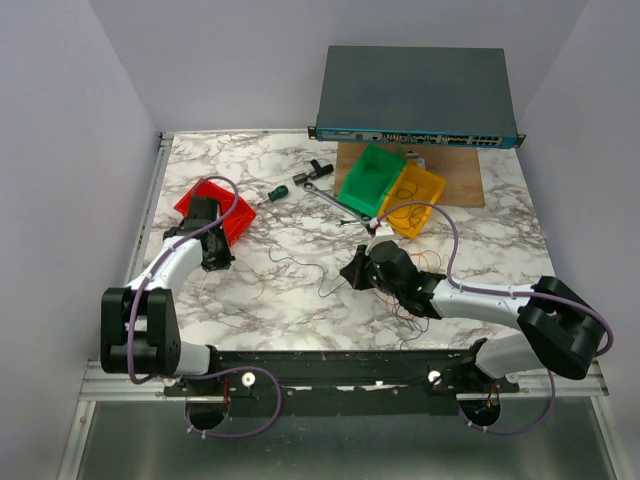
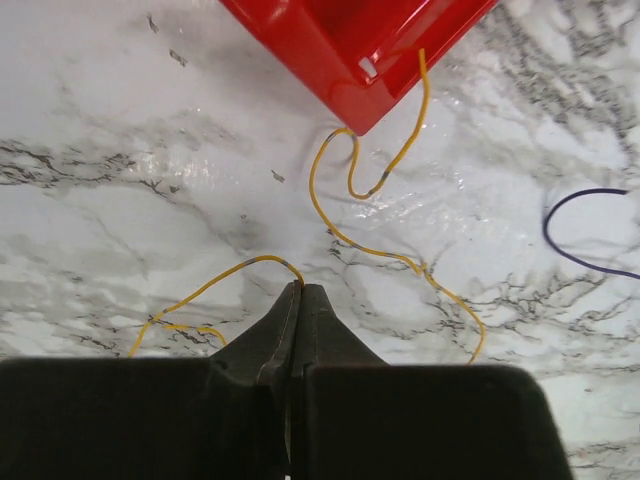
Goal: Untangle the cables
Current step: Pick up the cable at the center of the board, then move the bin to the center of the board.
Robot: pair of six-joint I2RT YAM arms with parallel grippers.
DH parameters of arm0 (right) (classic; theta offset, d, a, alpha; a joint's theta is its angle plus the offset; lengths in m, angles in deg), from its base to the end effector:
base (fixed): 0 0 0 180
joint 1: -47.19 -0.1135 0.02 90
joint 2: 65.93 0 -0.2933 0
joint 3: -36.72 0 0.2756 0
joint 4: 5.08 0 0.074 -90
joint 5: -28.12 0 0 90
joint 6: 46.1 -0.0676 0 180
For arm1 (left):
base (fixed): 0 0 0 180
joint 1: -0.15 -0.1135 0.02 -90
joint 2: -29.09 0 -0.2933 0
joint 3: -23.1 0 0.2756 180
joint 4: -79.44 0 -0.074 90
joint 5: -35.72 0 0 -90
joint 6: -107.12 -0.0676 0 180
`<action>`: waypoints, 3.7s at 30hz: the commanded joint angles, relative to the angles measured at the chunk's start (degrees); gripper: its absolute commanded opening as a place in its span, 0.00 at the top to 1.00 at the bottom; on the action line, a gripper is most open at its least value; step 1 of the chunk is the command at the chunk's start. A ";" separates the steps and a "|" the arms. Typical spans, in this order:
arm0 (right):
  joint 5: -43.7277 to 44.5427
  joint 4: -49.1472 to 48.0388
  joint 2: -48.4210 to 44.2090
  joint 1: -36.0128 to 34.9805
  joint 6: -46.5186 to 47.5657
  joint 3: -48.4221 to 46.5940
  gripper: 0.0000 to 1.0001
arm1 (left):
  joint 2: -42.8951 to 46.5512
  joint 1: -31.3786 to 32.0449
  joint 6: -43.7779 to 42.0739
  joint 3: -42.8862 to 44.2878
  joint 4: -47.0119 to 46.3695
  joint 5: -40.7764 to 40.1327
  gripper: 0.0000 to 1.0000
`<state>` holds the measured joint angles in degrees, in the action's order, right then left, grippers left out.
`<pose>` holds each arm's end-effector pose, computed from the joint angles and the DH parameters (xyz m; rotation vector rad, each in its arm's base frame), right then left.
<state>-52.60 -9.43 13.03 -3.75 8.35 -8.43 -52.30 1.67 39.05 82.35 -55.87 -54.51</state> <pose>0.2072 0.2380 0.1788 -0.1882 2.1580 0.7373 0.2870 -0.0073 0.1695 -0.4871 2.6992 -0.1089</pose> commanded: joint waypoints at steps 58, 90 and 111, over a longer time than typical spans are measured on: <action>1.07 -3.02 -1.96 -0.30 -0.11 2.25 0.99 | -5.17 8.93 13.22 2.43 -9.08 -2.64 0.55; 12.95 -5.51 -9.12 -0.34 -1.10 7.48 0.98 | 27.00 14.60 6.54 15.19 -10.62 14.47 1.00; 11.84 8.31 -15.28 17.50 -9.49 0.30 0.70 | -2.00 33.90 0.40 15.06 -57.06 13.97 1.00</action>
<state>-31.58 -5.61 -3.32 3.00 2.68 -3.32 -55.27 34.87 42.11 97.95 -98.69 -38.51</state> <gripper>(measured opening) 0.180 0.009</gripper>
